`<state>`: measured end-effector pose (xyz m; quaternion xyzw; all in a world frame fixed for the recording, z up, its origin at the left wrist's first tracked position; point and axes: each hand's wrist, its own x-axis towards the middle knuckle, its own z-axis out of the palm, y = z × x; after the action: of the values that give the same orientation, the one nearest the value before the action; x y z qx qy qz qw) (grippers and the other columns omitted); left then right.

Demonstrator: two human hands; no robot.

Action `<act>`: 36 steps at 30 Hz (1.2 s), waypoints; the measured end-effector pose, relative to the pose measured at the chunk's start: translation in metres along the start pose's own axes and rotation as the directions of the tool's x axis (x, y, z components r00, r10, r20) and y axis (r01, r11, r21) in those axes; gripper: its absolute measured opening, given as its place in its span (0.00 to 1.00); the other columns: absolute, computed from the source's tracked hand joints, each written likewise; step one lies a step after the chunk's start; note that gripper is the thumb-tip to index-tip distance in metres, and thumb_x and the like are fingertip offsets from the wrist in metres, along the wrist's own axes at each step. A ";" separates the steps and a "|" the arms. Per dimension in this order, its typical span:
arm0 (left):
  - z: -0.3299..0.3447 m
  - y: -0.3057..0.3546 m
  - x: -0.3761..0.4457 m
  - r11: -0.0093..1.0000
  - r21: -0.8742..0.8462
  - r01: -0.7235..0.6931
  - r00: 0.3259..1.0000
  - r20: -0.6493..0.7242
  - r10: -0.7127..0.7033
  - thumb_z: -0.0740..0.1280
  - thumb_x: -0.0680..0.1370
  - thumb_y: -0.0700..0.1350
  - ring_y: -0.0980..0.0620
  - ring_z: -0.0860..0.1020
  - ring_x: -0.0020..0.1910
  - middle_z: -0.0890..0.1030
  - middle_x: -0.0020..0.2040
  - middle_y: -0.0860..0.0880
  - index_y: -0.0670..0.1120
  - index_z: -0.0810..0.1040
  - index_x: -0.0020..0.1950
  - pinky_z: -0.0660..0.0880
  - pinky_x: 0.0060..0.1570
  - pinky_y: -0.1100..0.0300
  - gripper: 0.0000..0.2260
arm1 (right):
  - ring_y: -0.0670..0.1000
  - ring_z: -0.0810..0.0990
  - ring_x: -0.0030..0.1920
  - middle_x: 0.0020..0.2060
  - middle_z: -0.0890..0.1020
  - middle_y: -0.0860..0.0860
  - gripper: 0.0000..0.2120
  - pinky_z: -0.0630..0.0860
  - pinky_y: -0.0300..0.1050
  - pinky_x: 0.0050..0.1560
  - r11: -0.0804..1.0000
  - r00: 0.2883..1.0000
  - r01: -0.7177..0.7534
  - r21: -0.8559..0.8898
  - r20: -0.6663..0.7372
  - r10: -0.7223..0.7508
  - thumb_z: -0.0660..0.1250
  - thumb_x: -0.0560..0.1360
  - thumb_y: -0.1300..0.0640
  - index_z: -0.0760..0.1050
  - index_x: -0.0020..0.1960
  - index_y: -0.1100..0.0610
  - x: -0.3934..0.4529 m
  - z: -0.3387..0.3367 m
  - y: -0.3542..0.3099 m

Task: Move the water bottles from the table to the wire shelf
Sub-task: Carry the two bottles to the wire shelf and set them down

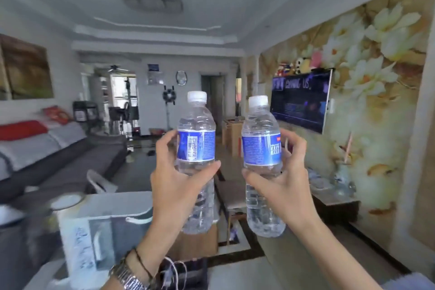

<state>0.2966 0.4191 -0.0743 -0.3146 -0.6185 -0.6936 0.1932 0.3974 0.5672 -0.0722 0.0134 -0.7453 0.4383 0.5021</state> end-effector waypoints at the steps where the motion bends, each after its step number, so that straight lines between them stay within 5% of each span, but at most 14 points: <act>1: -0.023 0.001 0.004 0.999 0.051 -0.016 0.999 -0.033 0.017 0.81 0.63 0.42 0.82 0.73 0.41 0.75 0.44 0.70 0.57 0.65 0.63 0.67 0.39 0.84 0.36 | 0.41 0.82 0.46 0.47 0.80 0.32 0.36 0.80 0.43 0.50 0.999 0.999 0.004 0.046 0.032 -0.006 0.75 0.65 0.70 0.59 0.63 0.51 0.003 0.021 -0.006; 8: -0.193 0.013 0.032 0.925 0.374 -0.059 0.958 -0.238 0.158 0.81 0.63 0.45 0.76 0.77 0.44 0.77 0.47 0.68 0.50 0.67 0.67 0.75 0.43 0.74 0.36 | 0.46 0.84 0.45 0.52 0.80 0.48 0.38 0.80 0.49 0.52 0.963 0.974 -0.002 0.271 0.217 -0.058 0.78 0.64 0.66 0.59 0.62 0.45 0.008 0.186 -0.060; 12: -0.293 0.023 0.045 0.872 0.488 -0.035 0.933 -0.298 0.204 0.81 0.64 0.47 0.68 0.78 0.48 0.79 0.45 0.72 0.56 0.66 0.63 0.76 0.47 0.67 0.34 | 0.41 0.84 0.39 0.44 0.81 0.32 0.38 0.77 0.32 0.45 0.933 0.955 -0.018 0.359 0.281 -0.090 0.78 0.64 0.63 0.58 0.59 0.39 0.001 0.285 -0.097; 14: -0.344 0.025 0.050 0.846 0.533 -0.022 0.921 -0.318 0.225 0.81 0.64 0.46 0.68 0.79 0.48 0.78 0.45 0.74 0.57 0.66 0.63 0.76 0.47 0.69 0.34 | 0.38 0.83 0.38 0.41 0.78 0.25 0.38 0.76 0.31 0.41 0.912 0.946 -0.030 0.410 0.305 -0.106 0.78 0.64 0.64 0.58 0.60 0.43 -0.005 0.333 -0.115; 17: -0.413 0.028 0.053 0.786 0.618 0.006 0.896 -0.352 0.269 0.81 0.64 0.46 0.69 0.78 0.50 0.79 0.46 0.73 0.53 0.67 0.65 0.73 0.45 0.76 0.35 | 0.43 0.84 0.37 0.40 0.80 0.27 0.38 0.78 0.38 0.44 0.874 0.932 -0.064 0.481 0.342 -0.120 0.78 0.64 0.64 0.58 0.62 0.46 -0.015 0.401 -0.140; 24: -0.532 0.023 0.048 0.703 0.700 0.128 0.821 -0.472 0.320 0.81 0.64 0.46 0.64 0.80 0.52 0.80 0.51 0.62 0.54 0.67 0.65 0.76 0.48 0.72 0.35 | 0.42 0.83 0.39 0.42 0.80 0.28 0.38 0.79 0.36 0.41 0.795 0.888 -0.080 0.602 0.405 -0.218 0.78 0.63 0.64 0.58 0.60 0.44 -0.037 0.536 -0.182; 30: -0.617 -0.007 0.055 0.647 0.725 0.238 0.722 -0.577 0.382 0.81 0.63 0.47 0.55 0.80 0.57 0.80 0.53 0.59 0.54 0.66 0.66 0.78 0.58 0.51 0.37 | 0.42 0.83 0.37 0.44 0.80 0.43 0.37 0.74 0.27 0.37 0.728 0.854 -0.119 0.676 0.444 -0.273 0.78 0.63 0.66 0.59 0.56 0.42 -0.049 0.645 -0.197; 36: -0.697 -0.043 0.105 0.558 0.775 0.298 0.641 -0.595 0.485 0.81 0.63 0.49 0.68 0.78 0.51 0.77 0.47 0.67 0.56 0.65 0.65 0.75 0.51 0.65 0.36 | 0.42 0.82 0.39 0.45 0.79 0.43 0.36 0.75 0.31 0.40 0.664 0.791 -0.117 0.738 0.474 -0.387 0.78 0.63 0.65 0.58 0.59 0.49 -0.033 0.768 -0.205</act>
<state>0.0539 -0.2438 -0.0607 0.0996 -0.7037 -0.3706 0.5979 -0.0574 -0.0848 -0.0516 0.4092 -0.6187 0.6315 0.2257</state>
